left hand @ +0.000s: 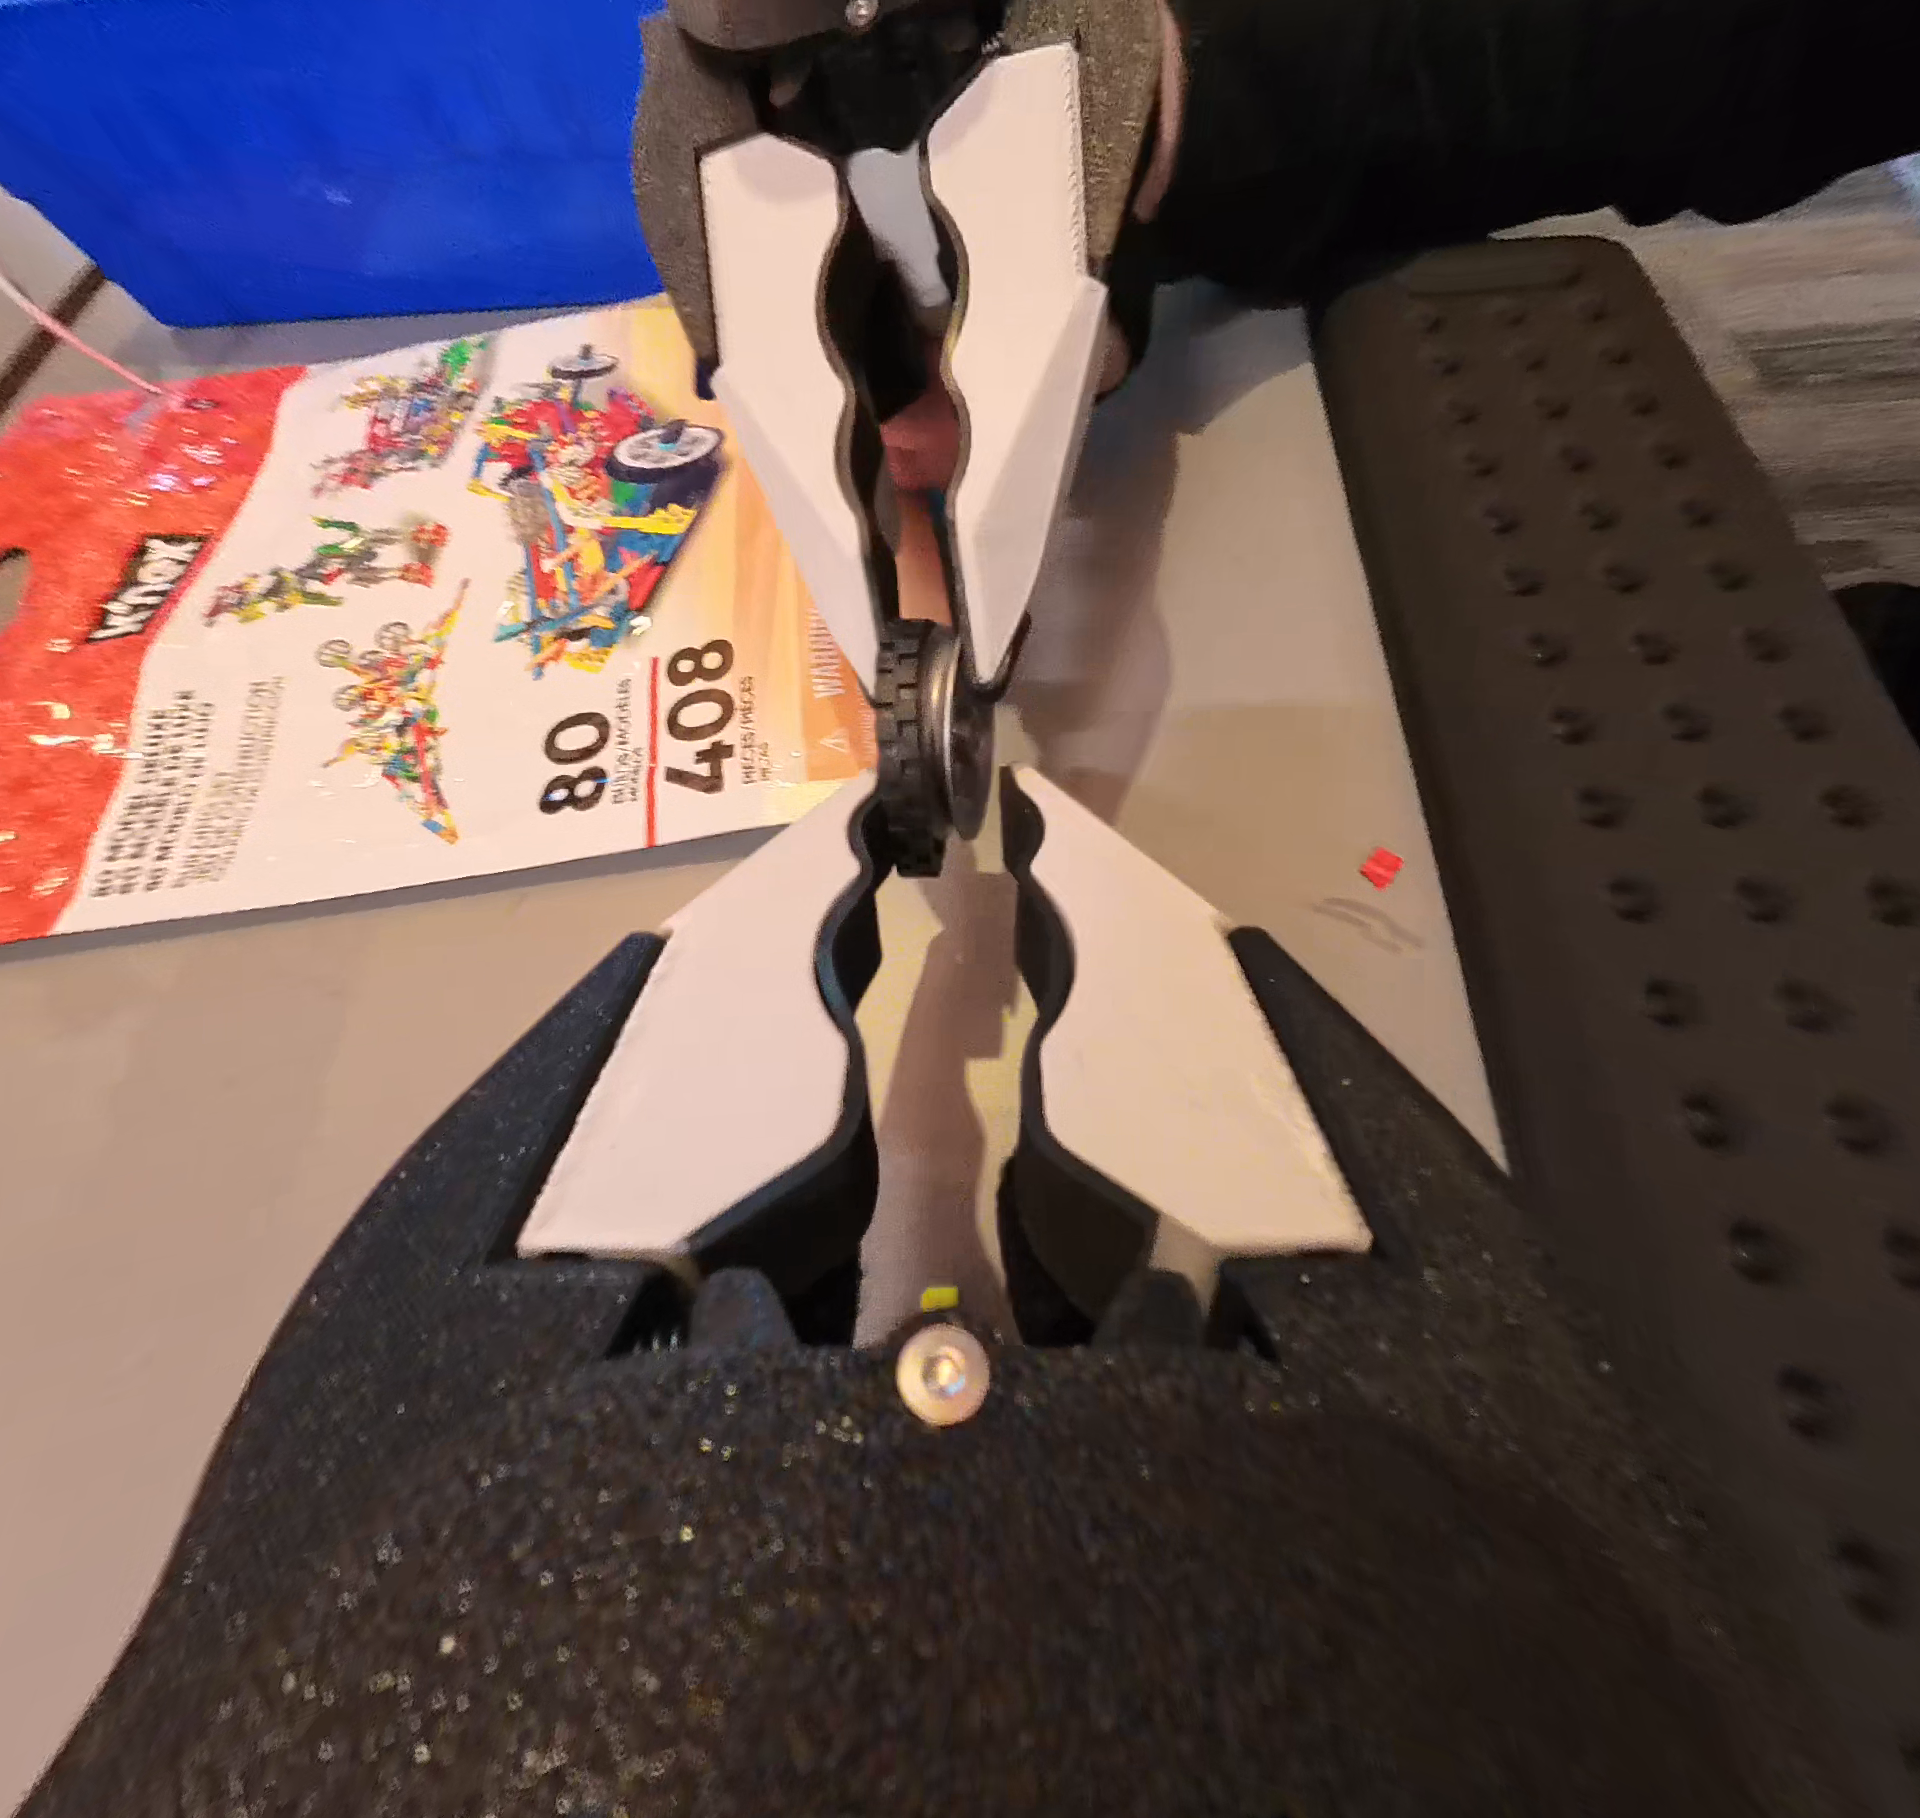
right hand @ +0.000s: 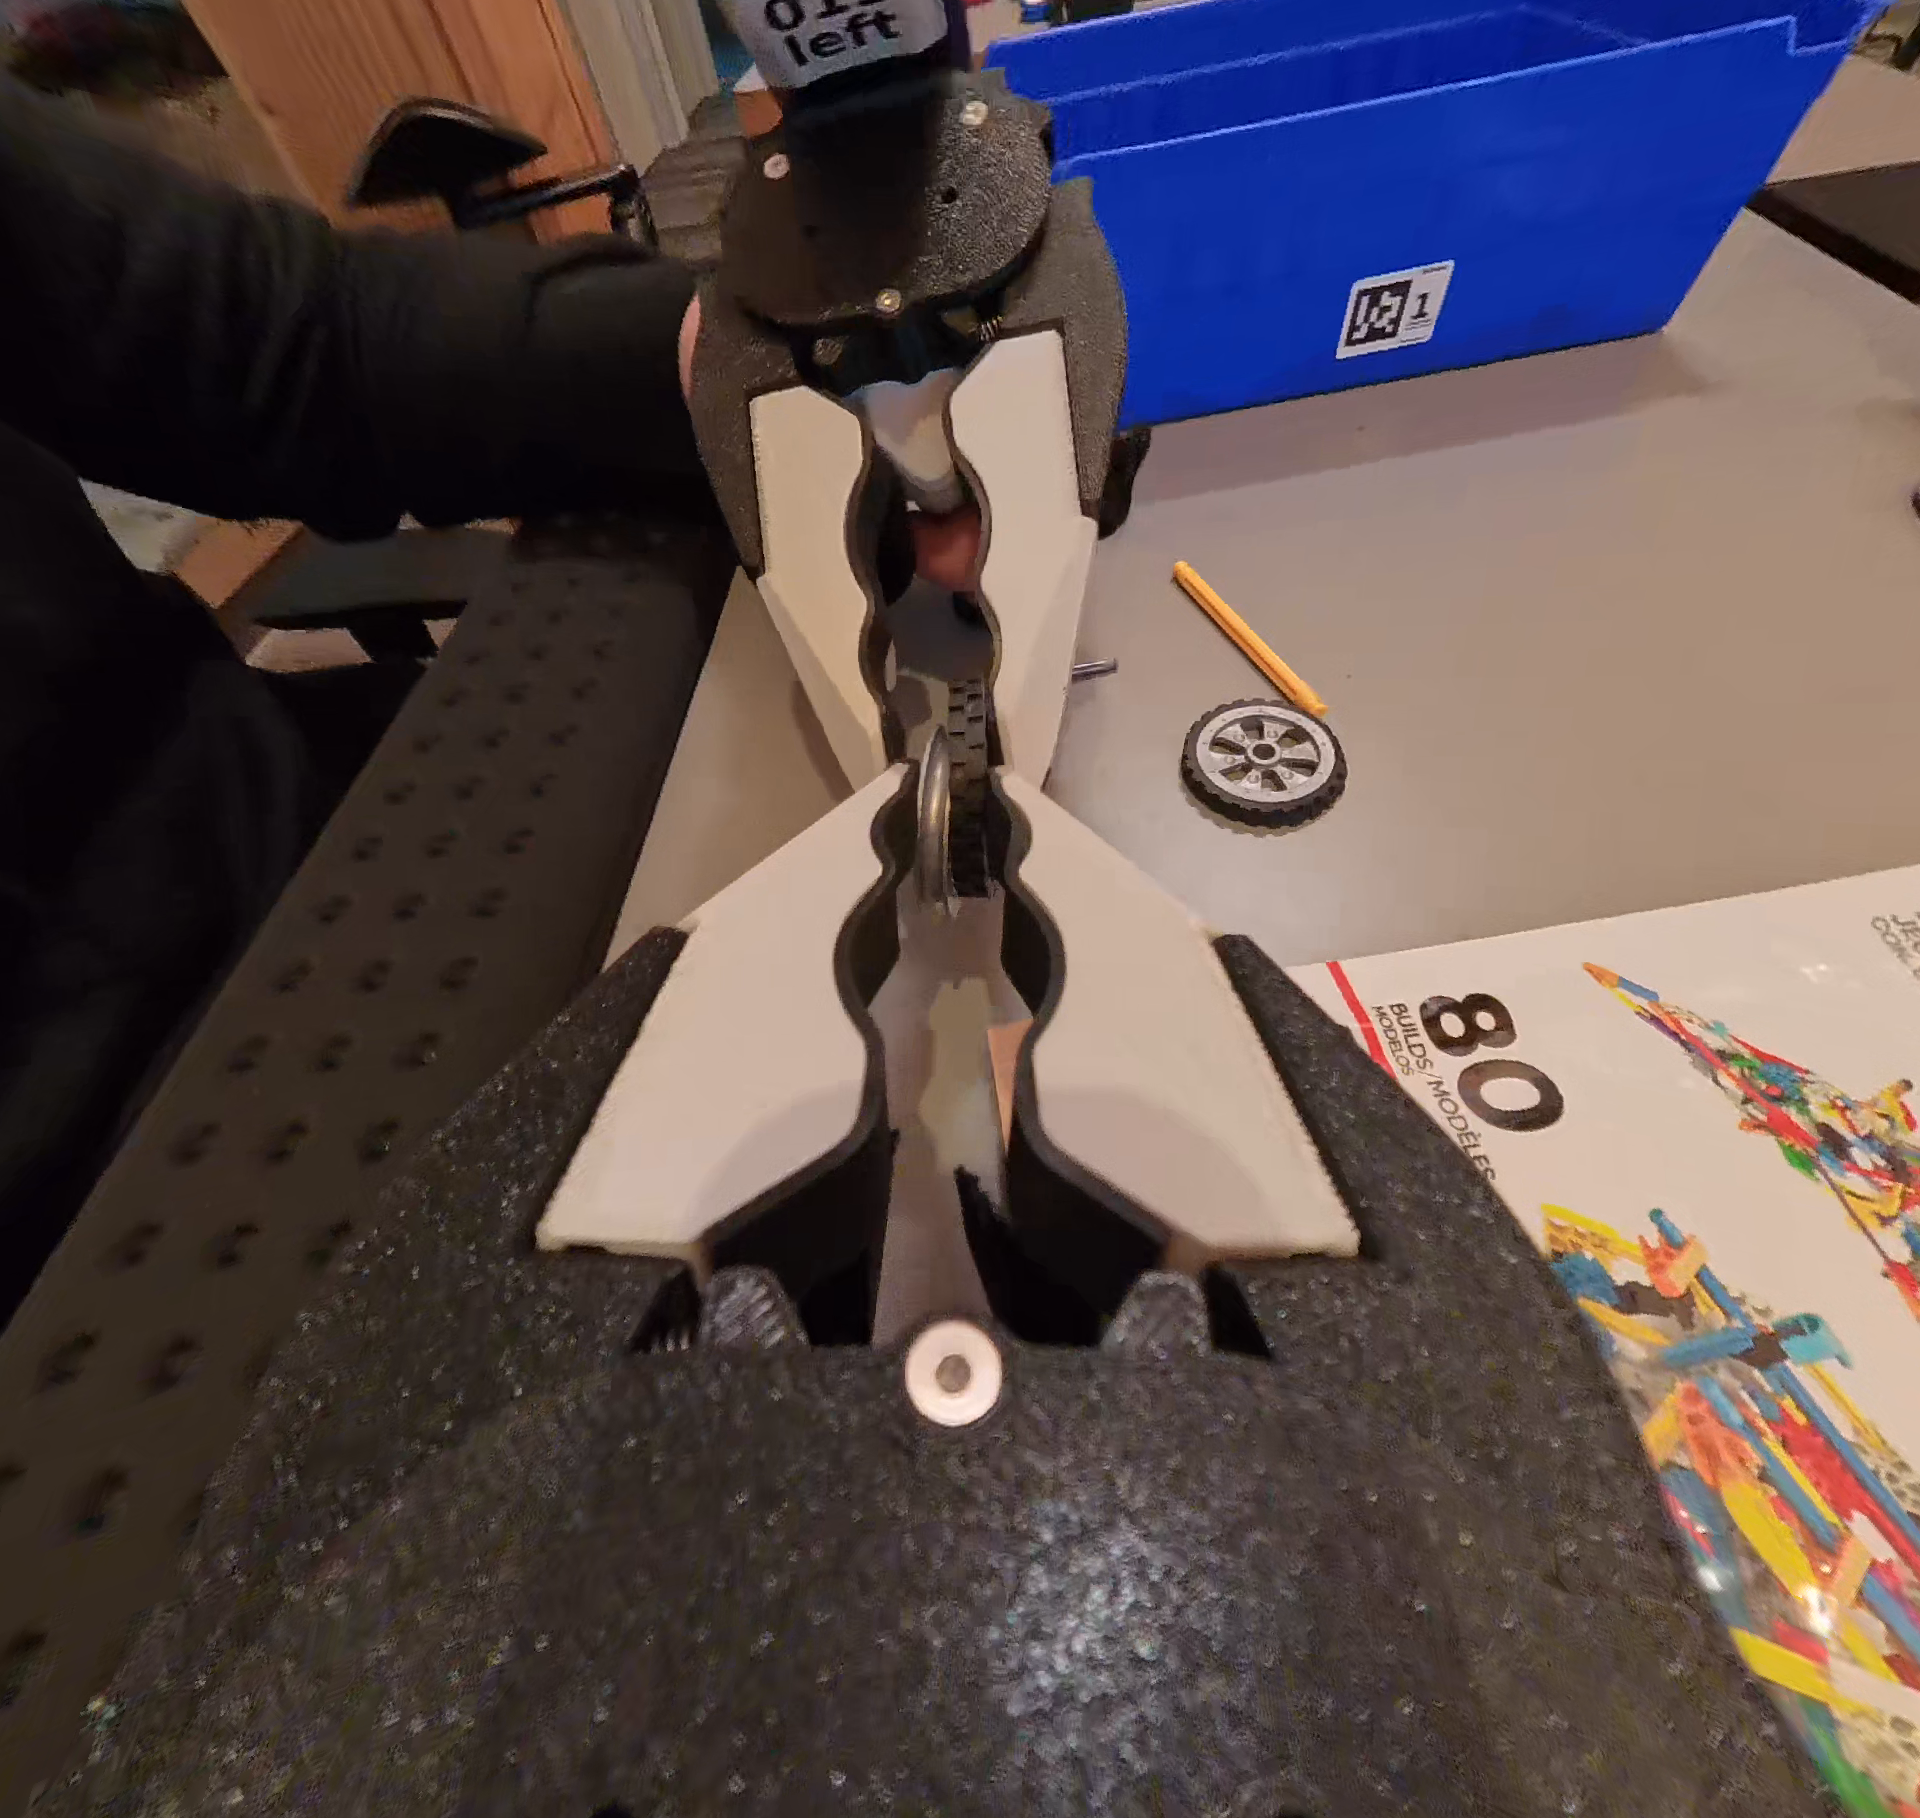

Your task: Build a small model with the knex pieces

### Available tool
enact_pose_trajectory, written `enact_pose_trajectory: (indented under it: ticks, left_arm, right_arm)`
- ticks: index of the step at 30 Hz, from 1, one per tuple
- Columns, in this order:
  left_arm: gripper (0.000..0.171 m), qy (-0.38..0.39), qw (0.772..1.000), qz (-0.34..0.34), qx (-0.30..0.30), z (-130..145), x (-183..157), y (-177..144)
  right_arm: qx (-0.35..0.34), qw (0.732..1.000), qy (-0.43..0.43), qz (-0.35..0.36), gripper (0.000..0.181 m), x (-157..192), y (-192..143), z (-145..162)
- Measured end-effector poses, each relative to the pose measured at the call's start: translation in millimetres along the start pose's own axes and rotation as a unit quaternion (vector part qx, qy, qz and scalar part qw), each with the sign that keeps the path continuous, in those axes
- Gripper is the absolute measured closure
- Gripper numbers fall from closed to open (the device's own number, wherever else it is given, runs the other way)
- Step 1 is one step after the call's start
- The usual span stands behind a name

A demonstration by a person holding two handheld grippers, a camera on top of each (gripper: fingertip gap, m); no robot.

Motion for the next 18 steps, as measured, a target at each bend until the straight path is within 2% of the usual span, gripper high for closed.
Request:
enact_pose_trajectory:
  ticks: [4, 7, 9, 12, 15, 18]
  left_arm:
    - [0.165, 0.013, 1.0, -0.007, 0.014, 1, -2, 3]
    - [0.167, 0.041, 0.997, 0.005, 0.061, 12, -10, 9]
    - [0.167, 0.055, 0.995, 0.016, 0.081, 16, -16, 13]
    - [0.167, 0.062, 0.993, 0.043, 0.092, 22, -24, 14]
    - [0.168, 0.045, 0.993, 0.085, 0.062, 17, -32, 11]
    - [0.168, 0.005, 0.989, 0.145, -0.024, -5, -40, -4]
  right_arm:
    - [-0.004, 1.0, 0.015, -0.002, 0.169, 0, 3, -1]
    - [0.053, 0.998, -0.023, 0.003, 0.167, 5, 10, 14]
    - [0.09, 0.994, -0.057, 0.004, 0.152, 10, 14, 23]
    - [0.122, 0.986, -0.114, -0.004, 0.161, 19, 18, 34]
    - [0.108, 0.985, -0.128, -0.031, 0.166, 27, 17, 31]
    - [0.039, 0.99, -0.108, -0.082, 0.165, 42, 8, 11]
Point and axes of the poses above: each gripper's, where its closed fingertips meet, y out along the fingers, z out of its underside, x = y × z across the jaws, the point moved 3 cm from there along -y, back along the fingers
